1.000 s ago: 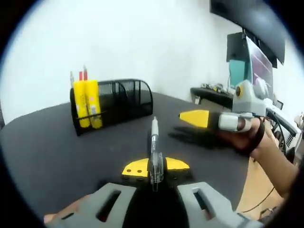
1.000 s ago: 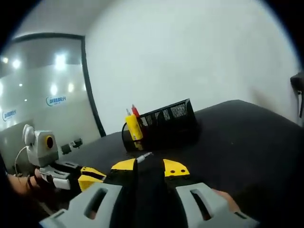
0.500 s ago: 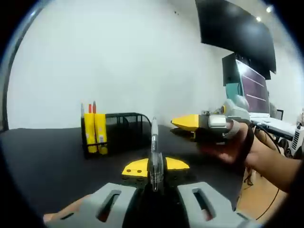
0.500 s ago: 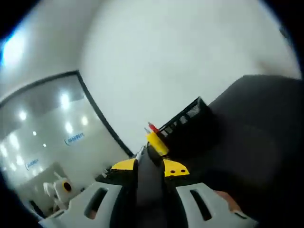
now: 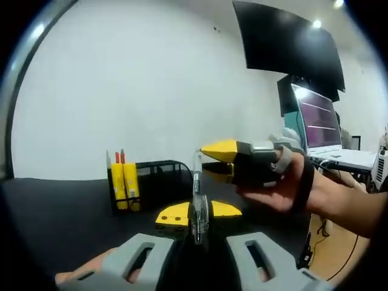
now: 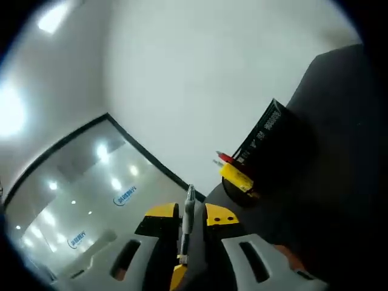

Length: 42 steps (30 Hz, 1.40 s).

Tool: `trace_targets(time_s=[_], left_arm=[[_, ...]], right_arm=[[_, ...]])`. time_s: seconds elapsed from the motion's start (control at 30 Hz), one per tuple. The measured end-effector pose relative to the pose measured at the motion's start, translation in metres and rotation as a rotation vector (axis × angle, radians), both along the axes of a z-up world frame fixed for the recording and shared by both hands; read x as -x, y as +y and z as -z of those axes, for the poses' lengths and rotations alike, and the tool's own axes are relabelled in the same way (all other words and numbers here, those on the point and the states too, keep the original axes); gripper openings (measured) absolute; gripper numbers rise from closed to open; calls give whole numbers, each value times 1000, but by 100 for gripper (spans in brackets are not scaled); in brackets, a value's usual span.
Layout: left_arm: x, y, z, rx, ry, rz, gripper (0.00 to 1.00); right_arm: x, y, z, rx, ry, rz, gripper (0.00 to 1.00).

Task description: Pick up pens and glue sticks and place them into the holder.

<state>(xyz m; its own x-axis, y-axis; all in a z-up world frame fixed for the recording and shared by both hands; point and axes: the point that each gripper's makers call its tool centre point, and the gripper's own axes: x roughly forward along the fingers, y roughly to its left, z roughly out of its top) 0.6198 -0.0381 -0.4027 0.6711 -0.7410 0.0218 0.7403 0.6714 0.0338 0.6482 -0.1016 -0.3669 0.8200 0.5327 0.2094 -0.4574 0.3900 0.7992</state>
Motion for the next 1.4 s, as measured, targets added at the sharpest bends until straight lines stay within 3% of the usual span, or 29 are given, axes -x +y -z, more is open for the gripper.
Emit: trace_targets(time_s=[0.23, 0.93, 1.07, 1.27, 1.4], left_arm=[[2, 0, 0, -7, -12, 6, 7], [1, 7, 5, -41, -45, 12, 7], [-1, 8, 9, -51, -34, 23, 8], [-5, 14, 13, -44, -8, 50, 16], [-13, 26, 13, -36, 1, 52, 23]], right_arm=[[-3, 3, -2, -4, -3, -33, 5], [-6, 10, 9, 37, 13, -47, 5], [-4, 14, 7, 41, -16, -51, 4], [-4, 11, 3, 46, -33, -22, 4], [-7, 3, 5, 105, -53, 26, 4]])
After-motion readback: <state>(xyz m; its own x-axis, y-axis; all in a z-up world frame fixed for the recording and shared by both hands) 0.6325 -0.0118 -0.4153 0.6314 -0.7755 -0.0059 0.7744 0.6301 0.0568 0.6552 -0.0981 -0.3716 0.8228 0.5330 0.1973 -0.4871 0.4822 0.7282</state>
